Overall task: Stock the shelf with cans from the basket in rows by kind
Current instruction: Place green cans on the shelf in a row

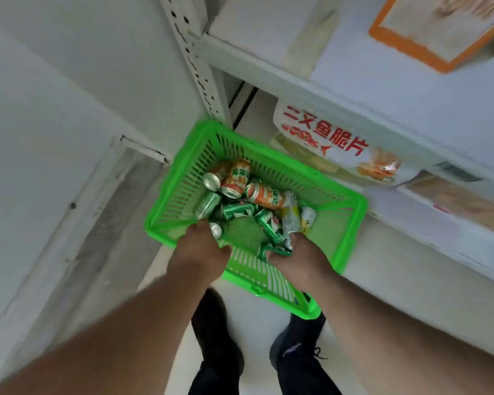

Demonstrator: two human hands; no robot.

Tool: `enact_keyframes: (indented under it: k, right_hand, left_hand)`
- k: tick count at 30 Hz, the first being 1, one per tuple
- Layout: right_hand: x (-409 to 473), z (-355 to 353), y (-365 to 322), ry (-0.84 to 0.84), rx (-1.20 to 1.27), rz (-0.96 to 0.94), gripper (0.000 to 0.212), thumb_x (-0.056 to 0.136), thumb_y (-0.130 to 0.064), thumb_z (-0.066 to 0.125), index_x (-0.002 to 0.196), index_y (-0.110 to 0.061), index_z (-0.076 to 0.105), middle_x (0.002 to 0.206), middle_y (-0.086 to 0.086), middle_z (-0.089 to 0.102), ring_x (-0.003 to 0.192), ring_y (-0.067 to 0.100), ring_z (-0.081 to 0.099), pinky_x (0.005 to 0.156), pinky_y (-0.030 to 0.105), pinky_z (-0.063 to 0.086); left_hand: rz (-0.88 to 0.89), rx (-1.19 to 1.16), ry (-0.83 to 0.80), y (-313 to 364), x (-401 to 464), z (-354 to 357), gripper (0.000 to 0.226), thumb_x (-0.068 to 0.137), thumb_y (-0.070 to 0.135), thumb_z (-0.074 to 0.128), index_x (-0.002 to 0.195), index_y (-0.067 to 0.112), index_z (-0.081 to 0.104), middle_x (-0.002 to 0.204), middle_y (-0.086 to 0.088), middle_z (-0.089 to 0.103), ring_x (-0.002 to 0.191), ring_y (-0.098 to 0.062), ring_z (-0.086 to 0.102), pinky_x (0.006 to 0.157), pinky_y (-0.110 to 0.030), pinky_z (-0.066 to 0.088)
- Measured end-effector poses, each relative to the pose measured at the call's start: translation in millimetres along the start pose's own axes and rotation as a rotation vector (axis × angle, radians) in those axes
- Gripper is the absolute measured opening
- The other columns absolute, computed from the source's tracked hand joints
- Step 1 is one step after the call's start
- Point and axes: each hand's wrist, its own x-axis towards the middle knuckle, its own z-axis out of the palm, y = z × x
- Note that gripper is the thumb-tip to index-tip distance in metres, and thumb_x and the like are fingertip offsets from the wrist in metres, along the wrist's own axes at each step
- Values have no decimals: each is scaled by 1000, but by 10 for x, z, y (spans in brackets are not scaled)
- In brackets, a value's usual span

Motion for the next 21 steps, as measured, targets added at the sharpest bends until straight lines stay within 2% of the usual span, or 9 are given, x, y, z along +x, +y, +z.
enact_keyframes:
  k: [4, 7, 10, 12, 14, 18, 21]
  right_hand:
    - [751, 373, 180, 106, -65, -26, 56, 78, -52, 74, 120, -18, 58, 112, 5, 70, 101, 31, 69, 83, 37, 58]
    - [1193, 517, 189, 179, -138, -45, 58, 79, -47, 78, 125, -16, 59, 117, 8, 68, 105, 32, 69, 88, 39, 58]
    - [1546, 637, 186, 208, -236, -83, 60, 82, -47, 78, 128, -15, 56, 117, 7, 68, 106, 31, 68, 87, 40, 59]
    - [1732, 731, 194, 179, -348, -78, 56, 87, -44, 76, 127, -11, 54, 118, 9, 66, 109, 31, 67, 85, 38, 57]
    - [1874, 825, 193, 178, -445, -59, 58, 89, -41, 75, 131, -9, 52, 124, 10, 63, 113, 31, 66, 87, 39, 55]
    - [2066, 974, 146, 232, -566, -16, 58, 91, -35, 74, 135, -7, 51, 128, 11, 62, 112, 28, 68, 86, 38, 56]
    - [2085, 1012, 90, 275, -591, 13, 48, 93, -23, 69, 134, -5, 50, 128, 13, 60, 109, 29, 69, 85, 39, 57]
  left_hand:
    - [27, 198, -11, -159, 657, 494, 86, 81, 53, 72, 144, 13, 30, 136, -15, 48, 123, -38, 52, 98, -48, 49]
    - [18, 341, 13, -219, 1018, 748, 98, 76, 62, 72, 147, 12, 27, 139, -14, 48, 123, -36, 53, 97, -46, 48]
    - [-19, 421, -11, -231, 1330, 977, 120, 73, 70, 71, 155, 9, 9, 152, -16, 38, 130, -36, 48, 100, -45, 44]
    - [-47, 461, -23, -211, 1506, 1089, 126, 71, 72, 71, 155, 8, 2, 154, -17, 35, 132, -36, 48, 101, -45, 43]
    - [-82, 464, 0, -213, 1654, 1171, 120, 71, 66, 75, 152, 8, 8, 148, -15, 41, 129, -34, 52, 98, -44, 44]
    - [-47, 368, 135, -276, 1855, 1272, 74, 81, 33, 75, 134, 11, 29, 131, -12, 54, 115, -35, 62, 87, -43, 50]
    - [-10, 316, 122, -302, 1821, 1196, 66, 80, 25, 72, 130, 14, 32, 125, -12, 54, 111, -38, 63, 85, -44, 52]
